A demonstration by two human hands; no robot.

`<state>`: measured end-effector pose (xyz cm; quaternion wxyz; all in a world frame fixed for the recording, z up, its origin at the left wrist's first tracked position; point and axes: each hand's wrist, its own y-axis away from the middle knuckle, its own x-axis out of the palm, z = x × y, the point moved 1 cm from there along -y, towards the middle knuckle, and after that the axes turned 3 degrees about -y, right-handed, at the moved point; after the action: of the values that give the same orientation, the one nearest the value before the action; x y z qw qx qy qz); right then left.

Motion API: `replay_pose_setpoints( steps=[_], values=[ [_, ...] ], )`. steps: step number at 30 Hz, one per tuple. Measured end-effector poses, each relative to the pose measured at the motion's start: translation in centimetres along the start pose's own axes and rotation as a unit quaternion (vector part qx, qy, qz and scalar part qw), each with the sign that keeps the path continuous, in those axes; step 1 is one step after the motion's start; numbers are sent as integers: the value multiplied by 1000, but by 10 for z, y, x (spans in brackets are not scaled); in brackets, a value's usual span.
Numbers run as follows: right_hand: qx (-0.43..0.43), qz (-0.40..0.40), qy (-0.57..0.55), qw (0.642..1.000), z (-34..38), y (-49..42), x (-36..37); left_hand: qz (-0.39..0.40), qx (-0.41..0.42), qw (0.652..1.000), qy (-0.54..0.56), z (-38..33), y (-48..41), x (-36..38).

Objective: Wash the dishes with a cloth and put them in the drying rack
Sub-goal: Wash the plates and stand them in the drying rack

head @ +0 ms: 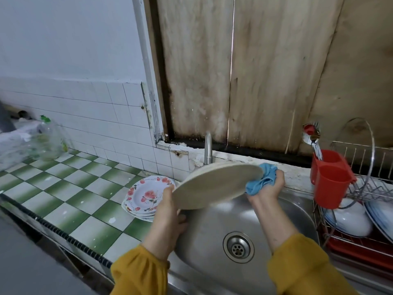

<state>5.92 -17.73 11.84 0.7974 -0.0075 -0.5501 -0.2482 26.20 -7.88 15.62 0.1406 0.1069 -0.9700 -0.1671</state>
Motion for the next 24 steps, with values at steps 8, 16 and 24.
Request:
replay_pose_setpoints(
  steps=[8,16,24],
  values=[
    [134,113,358,917,34,9,11,36,-86,974,205,-28,-4,-5],
    [-133,452,580,664,-37,93,14,-67,148,984,79,-5,0,24],
    [-168,310,568,744,-27,64,-1,54,177,977,105,-4,23,13]
  ],
)
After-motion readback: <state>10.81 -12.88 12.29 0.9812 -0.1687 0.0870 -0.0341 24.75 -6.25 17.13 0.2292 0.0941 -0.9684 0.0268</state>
